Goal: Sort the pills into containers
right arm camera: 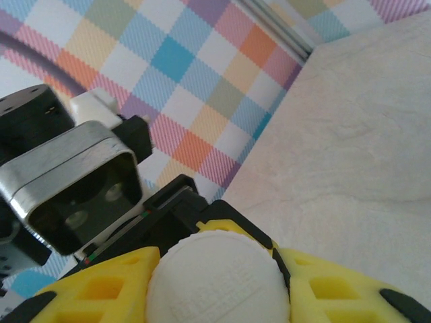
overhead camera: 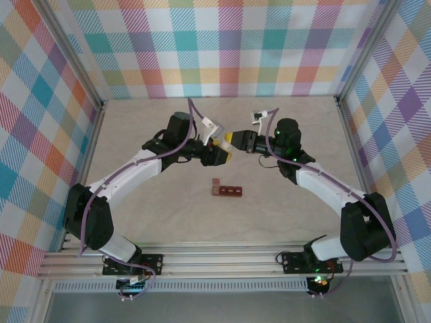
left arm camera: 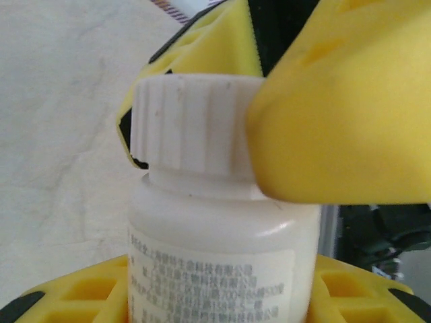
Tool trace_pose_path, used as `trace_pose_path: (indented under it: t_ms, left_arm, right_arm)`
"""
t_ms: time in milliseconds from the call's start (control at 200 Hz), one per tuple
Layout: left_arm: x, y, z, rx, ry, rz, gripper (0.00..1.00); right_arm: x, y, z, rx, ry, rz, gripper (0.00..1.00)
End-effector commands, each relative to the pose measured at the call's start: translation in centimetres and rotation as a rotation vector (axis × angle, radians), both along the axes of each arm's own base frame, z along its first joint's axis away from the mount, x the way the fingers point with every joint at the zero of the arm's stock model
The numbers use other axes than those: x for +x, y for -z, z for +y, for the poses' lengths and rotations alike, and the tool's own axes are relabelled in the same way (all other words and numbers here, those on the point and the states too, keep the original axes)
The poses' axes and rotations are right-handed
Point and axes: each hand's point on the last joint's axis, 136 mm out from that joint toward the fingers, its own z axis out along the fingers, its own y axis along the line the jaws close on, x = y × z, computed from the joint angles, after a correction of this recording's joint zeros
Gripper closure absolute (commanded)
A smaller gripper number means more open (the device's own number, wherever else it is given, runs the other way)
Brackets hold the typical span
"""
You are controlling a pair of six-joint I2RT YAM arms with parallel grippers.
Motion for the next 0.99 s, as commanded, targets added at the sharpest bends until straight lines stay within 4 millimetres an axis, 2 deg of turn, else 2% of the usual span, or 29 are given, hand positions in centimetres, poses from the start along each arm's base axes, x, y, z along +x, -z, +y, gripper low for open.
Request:
trace_pose_path:
  t_ms: [0, 105, 230, 300, 490, 590, 990]
  left_arm:
    - [-1.6, -4.4, -0.3, -0.125, 0.091, -0.033, 1.00]
    - [-1.1, -4.2, 0.0, -0.101, 0.061, -0.048, 1.00]
    - [0.1, -3.0, 0.6, -0.027, -0.009, -0.077, 1.00]
    - [0.8, -2.4, 1.1, 0.019, -0.054, -0.108, 1.00]
    - [2.4, -1.3, 2.4, 0.109, -0.176, -0.196, 1.00]
    - [2.7, -0.8, 2.7, 0.152, -0.200, -0.227, 1.00]
    - [2.0, 0.4, 1.3, 0.203, -0.154, -0.241, 1.00]
  right_arm:
    - [-0.5, -1.1, -0.7, 0.009, -0.018, -0.087, 0.72]
    - [-0.4, -1.0, -0.8, 0.015, -0.012, -0.057, 0.68]
    - [-0.2, -1.7, -1.2, 0.032, 0.030, -0.015, 0.39]
    - [-0.1, -2.1, -1.9, 0.026, 0.083, 0.012, 0.31]
    - [0.8, -1.1, -4.1, -0.004, 0.263, 0.164, 0.29]
    - [1.1, -0.6, -4.5, -0.003, 0.319, 0.223, 0.28]
    - [1.4, -1.0, -1.8, -0.035, 0.298, 0.219, 0.25]
